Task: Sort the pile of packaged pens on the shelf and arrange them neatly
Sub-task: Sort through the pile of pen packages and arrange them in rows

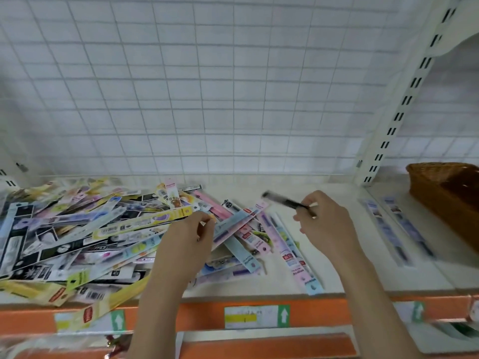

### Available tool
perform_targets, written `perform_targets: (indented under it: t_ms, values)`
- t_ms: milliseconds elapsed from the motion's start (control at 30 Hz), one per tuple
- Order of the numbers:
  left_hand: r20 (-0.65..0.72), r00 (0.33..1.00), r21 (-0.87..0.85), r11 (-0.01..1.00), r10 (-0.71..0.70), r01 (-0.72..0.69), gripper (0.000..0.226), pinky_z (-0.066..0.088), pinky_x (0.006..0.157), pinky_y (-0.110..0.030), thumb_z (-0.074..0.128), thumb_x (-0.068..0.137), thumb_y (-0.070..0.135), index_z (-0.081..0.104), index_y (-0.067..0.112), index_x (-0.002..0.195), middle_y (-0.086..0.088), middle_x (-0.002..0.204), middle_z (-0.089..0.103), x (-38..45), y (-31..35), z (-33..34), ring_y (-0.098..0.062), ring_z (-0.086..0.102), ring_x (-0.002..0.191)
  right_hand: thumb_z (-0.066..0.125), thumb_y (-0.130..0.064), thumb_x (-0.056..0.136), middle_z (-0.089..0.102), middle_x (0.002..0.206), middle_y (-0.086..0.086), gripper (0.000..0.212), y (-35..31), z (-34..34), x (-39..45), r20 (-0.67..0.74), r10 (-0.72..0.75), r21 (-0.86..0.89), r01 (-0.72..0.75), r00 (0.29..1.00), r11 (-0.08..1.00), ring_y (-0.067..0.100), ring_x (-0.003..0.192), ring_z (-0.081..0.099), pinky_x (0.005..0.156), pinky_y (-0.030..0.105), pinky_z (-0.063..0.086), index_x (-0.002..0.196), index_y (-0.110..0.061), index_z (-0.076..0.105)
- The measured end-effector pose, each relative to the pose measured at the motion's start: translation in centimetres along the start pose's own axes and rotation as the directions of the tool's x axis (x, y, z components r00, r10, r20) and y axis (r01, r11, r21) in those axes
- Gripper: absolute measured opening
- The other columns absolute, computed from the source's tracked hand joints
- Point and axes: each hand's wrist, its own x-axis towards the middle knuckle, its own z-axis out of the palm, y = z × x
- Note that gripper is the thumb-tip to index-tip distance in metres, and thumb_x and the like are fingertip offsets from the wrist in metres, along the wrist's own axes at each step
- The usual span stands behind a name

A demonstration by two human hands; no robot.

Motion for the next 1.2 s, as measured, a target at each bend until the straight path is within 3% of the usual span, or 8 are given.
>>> perform_targets:
  t_ms: [267,400,500,567,733,900,1033,1200]
  values:
    - [-0.073,0.997,0.087,0.996,-0.010,0.016,0.014,0.041,0.057,-0.026,0.050,0.093,0.021,0.063,0.014,0.095,-0.001,0.081,0.067,0.7,0.0,-0.9,-0.010,0.050,0.055,0.056,-0.030,0.090,0.054,0.061,0.000,0.026,-1.1,1.3,0.7,-0.005,-0.061,0.053,0.061,0.998,0.997,0.017,0.061,0.053,0.055,0.023,0.037,0.070,-0.016,0.048]
    - [-0.067,0.997,0.181,0.983,-0.027,0.039,0.017,0.042,0.066,-0.026,0.053,0.092,0.022,0.064,0.014,0.101,-0.002,0.092,0.067,1.3,0.2,-0.8,-0.017,0.053,0.074,0.055,-0.016,0.092,0.051,0.070,-0.003,0.008,-0.2,1.7,1.2,0.062,0.014,0.043,-0.017,0.998,0.999,0.019,0.068,0.053,0.056,0.024,0.039,0.095,-0.012,0.049]
    - [-0.017,0.999,0.250,0.967,-0.045,0.048,0.020,0.046,0.074,-0.029,0.052,0.092,0.023,0.064,0.014,0.104,-0.003,0.100,0.066,2.0,1.0,0.0,-0.019,0.057,0.088,0.045,-0.007,0.094,0.055,0.083,0.003,0.029,0.5,1.2,1.2,0.088,0.058,0.089,-0.066,0.994,0.994,0.027,0.082,0.065,0.072,0.038,0.051,0.121,-0.015,0.037]
    - [0.041,0.998,0.322,0.946,-0.038,0.023,0.024,0.045,0.086,-0.030,0.053,0.091,0.027,0.065,0.015,0.108,-0.004,0.109,0.061,2.5,1.6,1.1,-0.021,0.056,0.100,0.041,-0.004,0.095,0.056,0.085,0.005,0.042,1.1,0.5,1.4,0.081,0.076,0.103,-0.084,0.994,0.991,0.026,0.081,0.065,0.067,0.035,0.049,0.133,-0.017,0.030]
    - [0.130,0.981,0.543,0.838,-0.145,0.052,0.037,0.040,0.101,-0.037,0.042,0.095,0.042,0.063,0.015,0.110,-0.005,0.119,0.050,3.3,1.8,4.7,-0.026,0.045,0.115,0.042,-0.015,0.094,0.058,0.075,0.009,0.013,2.8,-1.3,1.7,0.055,0.096,-0.062,-0.093,0.994,0.994,0.019,0.061,0.050,0.053,0.028,0.037,0.098,-0.006,0.050]
    - [-0.012,0.996,0.406,0.909,-0.093,0.090,0.026,0.043,0.091,-0.034,0.044,0.096,0.027,0.066,0.020,0.107,-0.002,0.107,0.060,3.7,2.2,4.7,-0.024,0.051,0.106,0.044,-0.019,0.095,0.057,0.074,0.007,0.015,3.8,-1.5,1.2,0.092,0.104,-0.077,-0.097,0.990,0.992,0.026,0.066,0.054,0.059,0.033,0.041,0.093,-0.008,0.053]
    - [-0.150,0.988,0.251,0.968,0.027,0.012,0.022,0.040,0.060,-0.030,0.040,0.098,0.022,0.059,0.011,0.104,-0.005,0.077,0.062,3.9,2.5,3.2,-0.025,0.056,0.070,0.043,-0.019,0.095,0.059,0.076,0.009,0.013,4.2,-0.7,0.9,0.118,0.090,-0.070,-0.082,0.989,0.994,0.027,0.066,0.055,0.063,0.035,0.045,0.093,-0.010,0.052]
    - [-0.111,0.989,0.167,0.983,0.099,-0.080,0.019,0.035,0.047,-0.030,0.038,0.099,0.026,0.047,0.010,0.106,0.001,0.060,0.048,3.8,3.1,3.1,-0.022,0.048,0.054,0.040,-0.020,0.096,0.055,0.071,0.003,0.013,4.2,-0.1,0.4,0.134,0.061,-0.097,-0.048,0.989,0.994,0.020,0.059,0.051,0.057,0.032,0.042,0.089,-0.014,0.049]
